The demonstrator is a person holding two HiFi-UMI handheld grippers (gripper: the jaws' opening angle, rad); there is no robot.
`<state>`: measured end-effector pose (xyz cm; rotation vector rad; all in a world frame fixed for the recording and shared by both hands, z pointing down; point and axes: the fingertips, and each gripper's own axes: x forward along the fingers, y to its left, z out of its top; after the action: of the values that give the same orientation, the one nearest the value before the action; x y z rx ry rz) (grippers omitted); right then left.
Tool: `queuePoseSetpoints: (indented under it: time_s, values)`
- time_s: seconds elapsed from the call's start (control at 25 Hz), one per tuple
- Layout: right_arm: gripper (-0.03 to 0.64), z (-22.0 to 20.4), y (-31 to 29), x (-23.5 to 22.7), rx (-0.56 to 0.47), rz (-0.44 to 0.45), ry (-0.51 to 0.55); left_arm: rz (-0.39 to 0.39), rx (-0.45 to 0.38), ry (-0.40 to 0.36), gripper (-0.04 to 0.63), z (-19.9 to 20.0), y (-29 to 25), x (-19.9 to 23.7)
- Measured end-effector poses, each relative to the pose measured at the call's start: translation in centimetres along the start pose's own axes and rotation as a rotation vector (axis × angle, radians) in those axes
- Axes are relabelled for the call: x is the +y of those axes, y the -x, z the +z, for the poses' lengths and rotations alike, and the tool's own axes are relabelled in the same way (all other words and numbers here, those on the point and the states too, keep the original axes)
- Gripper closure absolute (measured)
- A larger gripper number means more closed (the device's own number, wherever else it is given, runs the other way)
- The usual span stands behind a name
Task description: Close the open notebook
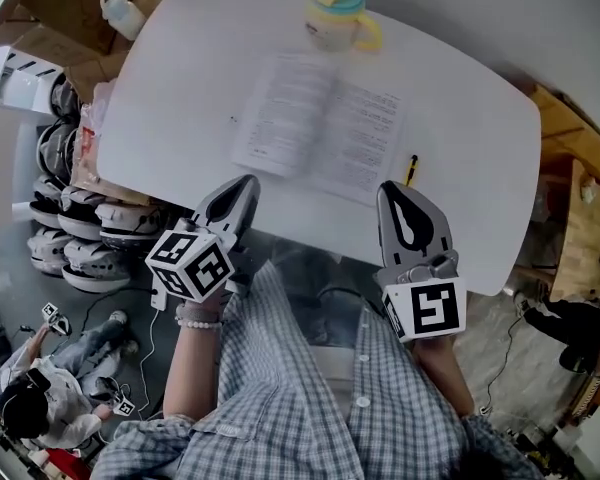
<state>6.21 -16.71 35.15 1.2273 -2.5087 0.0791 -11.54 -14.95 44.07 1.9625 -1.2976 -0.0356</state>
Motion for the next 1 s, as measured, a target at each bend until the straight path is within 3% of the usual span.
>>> queuePoseSetpoints:
  time_s: [0.28, 0.44, 0.6, 0.8, 1.0]
  values:
    - [0.591, -0.7, -1.1, -0.1, 0.027, -0.002, -0.011, -0.018, 0.064, 0.167, 0.586, -2.3, -1.3, 2.4]
    - [0.591, -1.1, -1.4, -0.1, 0.041, -0.005, -0.018, 0.015, 0.103, 0.248, 0.584, -3.6, -2.2, 3.8]
    - [0.591, -1.5, -1.6, -0.1, 0.055, -0.008, -0.024, -0.023, 0.131, 0.354, 0.483, -4.7, -3.4, 4.2]
    - [0.591, -1.8, -1.8, -0.4, 0.069, -0.019, -0.028, -0.048, 0.149, 0.467, 0.437, -5.8, -4.7, 4.6]
    - [0.591, -2.1, -1.9, -0.8, 0.081, -0.031, -0.033, -0.020, 0.166, 0.559, 0.416, -7.0, -5.2, 5.8]
